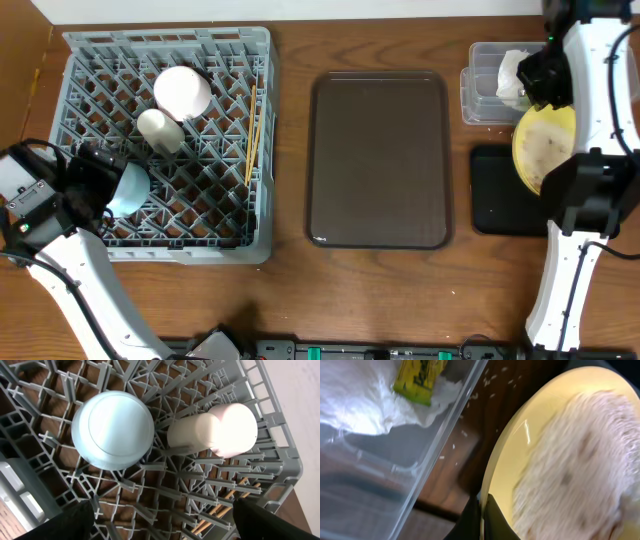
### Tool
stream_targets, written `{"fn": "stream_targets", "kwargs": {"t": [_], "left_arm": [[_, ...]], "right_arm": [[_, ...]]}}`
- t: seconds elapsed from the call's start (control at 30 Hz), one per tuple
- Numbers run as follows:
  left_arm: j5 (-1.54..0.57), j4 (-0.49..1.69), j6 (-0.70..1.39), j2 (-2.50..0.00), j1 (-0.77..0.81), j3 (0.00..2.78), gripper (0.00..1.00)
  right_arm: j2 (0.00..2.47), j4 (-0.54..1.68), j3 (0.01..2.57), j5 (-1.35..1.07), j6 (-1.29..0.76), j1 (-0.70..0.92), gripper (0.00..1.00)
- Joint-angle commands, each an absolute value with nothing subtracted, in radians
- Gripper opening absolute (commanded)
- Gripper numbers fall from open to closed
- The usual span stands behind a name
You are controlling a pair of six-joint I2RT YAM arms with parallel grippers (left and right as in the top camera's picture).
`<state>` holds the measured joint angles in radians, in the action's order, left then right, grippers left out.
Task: Sort waste into correct bins and load items into the dishwasher
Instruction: 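Lift the yellow plate and carry it to the black tray, then tilt the yellow plate over the black tray to dump the rice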
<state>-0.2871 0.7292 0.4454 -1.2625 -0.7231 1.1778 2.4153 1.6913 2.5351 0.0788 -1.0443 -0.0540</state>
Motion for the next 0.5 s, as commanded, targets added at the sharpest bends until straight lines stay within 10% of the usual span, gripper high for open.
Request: {"fn": "stream_targets", "kwargs": {"t": [0.0, 0.47], "left_arm": [[-0.295, 0.729, 0.443, -1.268, -0.723, 1.180, 0.90], [-0.295, 0.729, 0.443, -1.268, -0.723, 1.180, 0.90]], "right_arm": [[2.393, 1.699, 2.557, -0.062, -0.937, -0.089, 0.01], [2.393, 1.699, 2.552, -0.254, -0.778, -0.128, 0.01]]}}
